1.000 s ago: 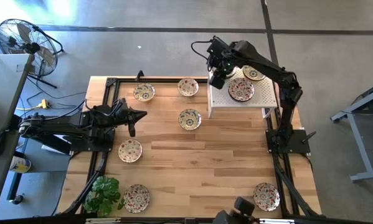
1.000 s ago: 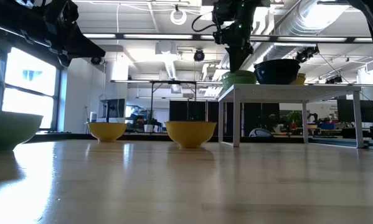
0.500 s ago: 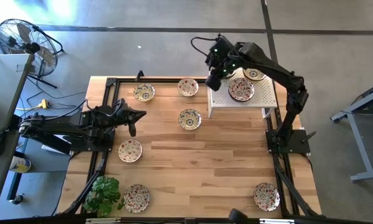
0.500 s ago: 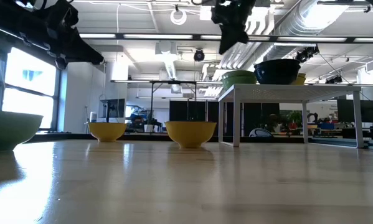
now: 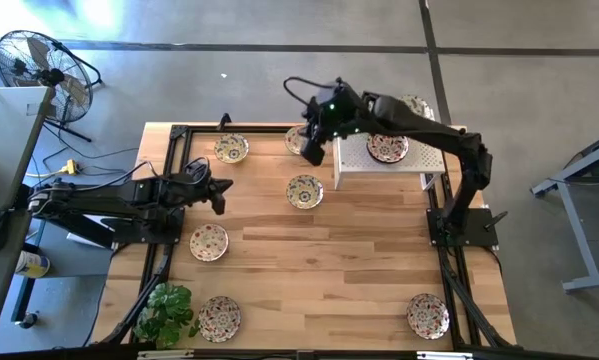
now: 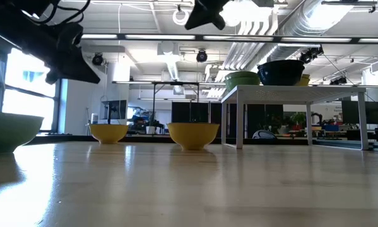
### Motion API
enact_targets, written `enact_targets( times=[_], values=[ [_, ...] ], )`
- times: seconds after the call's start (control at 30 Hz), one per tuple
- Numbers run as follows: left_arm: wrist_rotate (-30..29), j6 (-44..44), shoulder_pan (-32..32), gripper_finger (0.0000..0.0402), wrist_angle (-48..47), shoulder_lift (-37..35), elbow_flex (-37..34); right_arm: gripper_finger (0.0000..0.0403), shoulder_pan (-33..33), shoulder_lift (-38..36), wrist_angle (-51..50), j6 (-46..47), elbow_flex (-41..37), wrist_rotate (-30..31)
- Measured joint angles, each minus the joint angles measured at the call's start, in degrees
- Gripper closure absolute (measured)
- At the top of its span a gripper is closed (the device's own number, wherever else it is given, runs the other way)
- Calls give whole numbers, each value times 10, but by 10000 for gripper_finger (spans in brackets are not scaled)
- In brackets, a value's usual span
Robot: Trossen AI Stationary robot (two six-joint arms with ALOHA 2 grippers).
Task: Pick & Place Mini bowls
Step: Stack the yellow patterned bowl on top of the yellow patterned bowl on the shelf
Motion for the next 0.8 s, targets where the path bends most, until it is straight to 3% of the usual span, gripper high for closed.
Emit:
enact_targets(
  times=[0.33, 0.6, 0.8],
  values=[
    [10, -117, 28, 401, -29, 40, 25, 401, 29, -103, 286, 52, -278, -62],
    [131, -126, 117, 401, -27, 128, 80, 402, 49, -247, 314, 75, -431, -28],
    [176, -181, 182, 401, -45, 222, 131, 401, 64, -341, 313, 87, -496, 20]
  ],
)
